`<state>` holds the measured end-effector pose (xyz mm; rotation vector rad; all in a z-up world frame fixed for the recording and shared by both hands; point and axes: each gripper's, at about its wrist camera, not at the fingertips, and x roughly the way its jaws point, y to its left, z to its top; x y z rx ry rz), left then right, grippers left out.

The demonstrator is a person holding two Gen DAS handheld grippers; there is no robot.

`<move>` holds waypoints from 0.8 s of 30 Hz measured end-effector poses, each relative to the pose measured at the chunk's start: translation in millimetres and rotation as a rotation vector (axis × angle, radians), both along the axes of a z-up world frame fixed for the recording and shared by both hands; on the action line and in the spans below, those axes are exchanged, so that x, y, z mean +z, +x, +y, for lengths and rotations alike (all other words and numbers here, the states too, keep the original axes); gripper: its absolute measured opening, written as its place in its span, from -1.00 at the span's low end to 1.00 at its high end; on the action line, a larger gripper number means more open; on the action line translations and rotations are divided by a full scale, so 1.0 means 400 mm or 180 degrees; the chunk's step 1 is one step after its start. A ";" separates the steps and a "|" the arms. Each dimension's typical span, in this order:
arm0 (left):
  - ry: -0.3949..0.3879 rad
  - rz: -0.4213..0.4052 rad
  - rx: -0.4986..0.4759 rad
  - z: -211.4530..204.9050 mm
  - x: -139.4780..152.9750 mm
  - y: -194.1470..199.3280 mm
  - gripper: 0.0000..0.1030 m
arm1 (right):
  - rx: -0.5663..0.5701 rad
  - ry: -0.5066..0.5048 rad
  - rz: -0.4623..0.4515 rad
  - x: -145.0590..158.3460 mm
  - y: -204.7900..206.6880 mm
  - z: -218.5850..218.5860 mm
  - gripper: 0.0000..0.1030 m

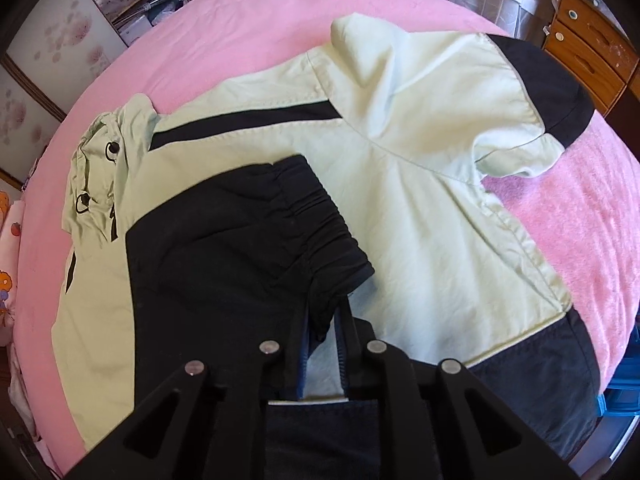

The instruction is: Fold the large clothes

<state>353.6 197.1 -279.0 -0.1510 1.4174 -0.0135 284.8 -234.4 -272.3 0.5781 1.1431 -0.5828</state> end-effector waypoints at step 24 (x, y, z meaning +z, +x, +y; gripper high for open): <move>-0.0108 0.0190 0.0132 -0.048 -0.083 0.057 -0.26 | 0.0339 -0.0399 0.0161 -0.064 0.098 -0.018 -0.79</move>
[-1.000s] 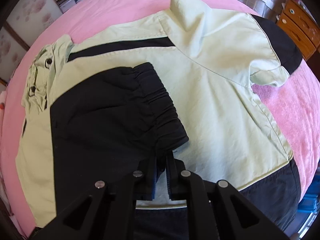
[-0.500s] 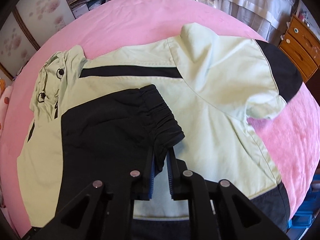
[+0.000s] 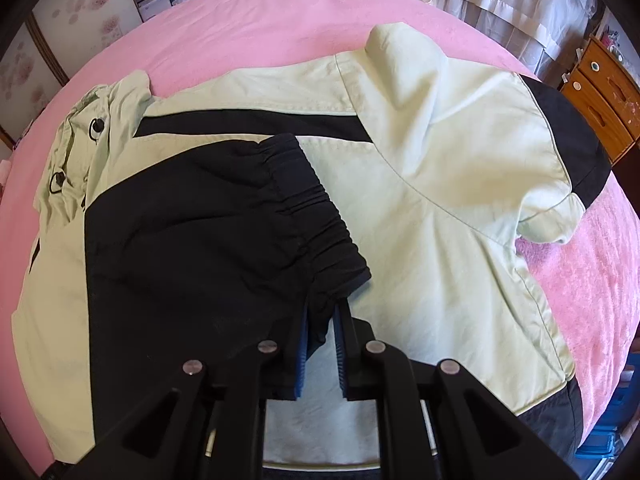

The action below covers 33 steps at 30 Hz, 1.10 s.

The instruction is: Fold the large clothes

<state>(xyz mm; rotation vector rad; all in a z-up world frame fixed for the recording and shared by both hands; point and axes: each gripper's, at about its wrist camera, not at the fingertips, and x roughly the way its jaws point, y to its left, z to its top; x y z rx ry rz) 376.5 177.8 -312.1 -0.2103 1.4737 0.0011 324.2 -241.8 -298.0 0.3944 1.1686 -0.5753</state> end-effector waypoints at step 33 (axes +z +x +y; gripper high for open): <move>-0.0940 -0.0294 -0.0696 -0.259 0.162 -0.031 -0.80 | 0.1542 0.0694 -0.0705 0.136 -0.039 0.322 -0.98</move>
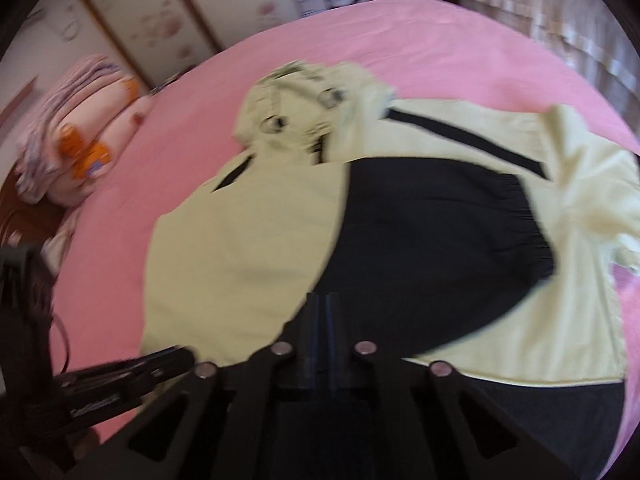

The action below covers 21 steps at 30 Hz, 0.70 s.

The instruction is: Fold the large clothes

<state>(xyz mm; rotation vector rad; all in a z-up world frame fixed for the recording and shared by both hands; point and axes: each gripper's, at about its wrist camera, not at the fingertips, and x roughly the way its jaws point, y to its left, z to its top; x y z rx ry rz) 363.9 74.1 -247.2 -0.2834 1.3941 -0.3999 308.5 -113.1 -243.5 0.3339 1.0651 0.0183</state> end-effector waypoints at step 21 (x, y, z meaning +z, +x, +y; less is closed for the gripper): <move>0.0569 0.0340 0.0365 0.014 -0.125 0.047 -0.87 | 0.0530 -0.0242 0.0449 -0.173 0.057 0.004 -1.00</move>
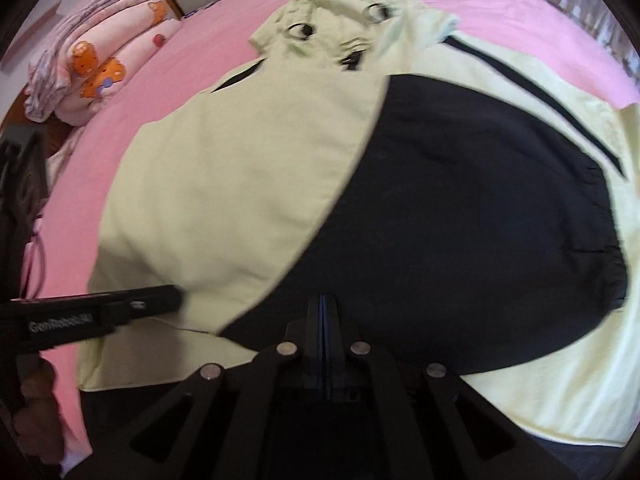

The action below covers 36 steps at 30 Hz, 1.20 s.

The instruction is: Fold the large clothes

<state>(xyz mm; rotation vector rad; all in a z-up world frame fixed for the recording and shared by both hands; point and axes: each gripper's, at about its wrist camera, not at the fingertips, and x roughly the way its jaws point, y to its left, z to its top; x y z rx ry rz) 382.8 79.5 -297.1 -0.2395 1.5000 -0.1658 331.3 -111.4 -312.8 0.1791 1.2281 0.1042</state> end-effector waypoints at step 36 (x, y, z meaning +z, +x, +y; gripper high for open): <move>0.0130 -0.0881 -0.0263 -0.059 0.107 0.301 -0.79 | -0.0408 0.0281 -0.0707 0.074 0.242 0.056 -1.00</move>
